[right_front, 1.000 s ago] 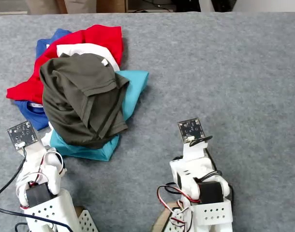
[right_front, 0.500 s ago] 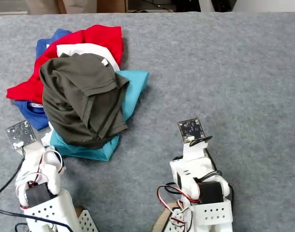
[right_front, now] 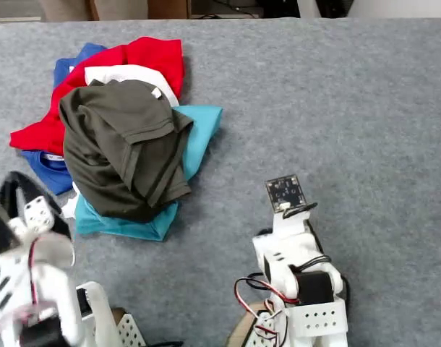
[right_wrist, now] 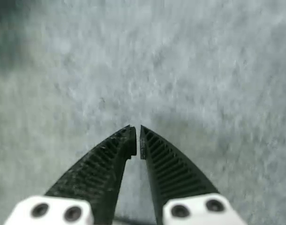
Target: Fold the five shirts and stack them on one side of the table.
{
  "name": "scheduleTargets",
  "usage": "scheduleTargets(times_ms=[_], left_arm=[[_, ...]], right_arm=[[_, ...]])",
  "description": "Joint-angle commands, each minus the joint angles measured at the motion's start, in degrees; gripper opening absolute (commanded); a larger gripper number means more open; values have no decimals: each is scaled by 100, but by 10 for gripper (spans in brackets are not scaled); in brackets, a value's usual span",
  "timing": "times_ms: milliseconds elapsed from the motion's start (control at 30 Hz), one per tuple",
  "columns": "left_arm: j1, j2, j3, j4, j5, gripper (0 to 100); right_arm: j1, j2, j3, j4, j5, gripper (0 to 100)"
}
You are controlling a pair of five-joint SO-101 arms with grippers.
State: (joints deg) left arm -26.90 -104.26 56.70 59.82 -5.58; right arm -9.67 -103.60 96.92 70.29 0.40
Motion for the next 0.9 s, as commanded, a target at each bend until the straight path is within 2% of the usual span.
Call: scheduleTargets(times_ms=[0, 133, 300, 500, 633, 733, 867], left_arm=[[-26, -13, -932, -105, 0, 19], [-35, -31, -1398, -62, 0, 19], [-44, -40, -1468, -53, 0, 19], [-105, -40, -1196, 484, 18, 19], [-1143, -22, -1152, 589, 9, 19], [-2110, -22, -941, 571, 26, 19], [-3068, -22, -457, 554, 26, 20]], right_arm=[[119, -620, -242, -1160, 18, 34], [136, -620, -778, -2716, -18, 34], [-488, -593, -1429, -4914, -44, 33], [-1947, -251, -1859, -5240, -563, 33], [-2105, 1007, -2492, -5275, -589, 33], [-2132, 2440, -3424, -5266, -598, 35], [-2536, 4646, -4866, -5213, -545, 36]])
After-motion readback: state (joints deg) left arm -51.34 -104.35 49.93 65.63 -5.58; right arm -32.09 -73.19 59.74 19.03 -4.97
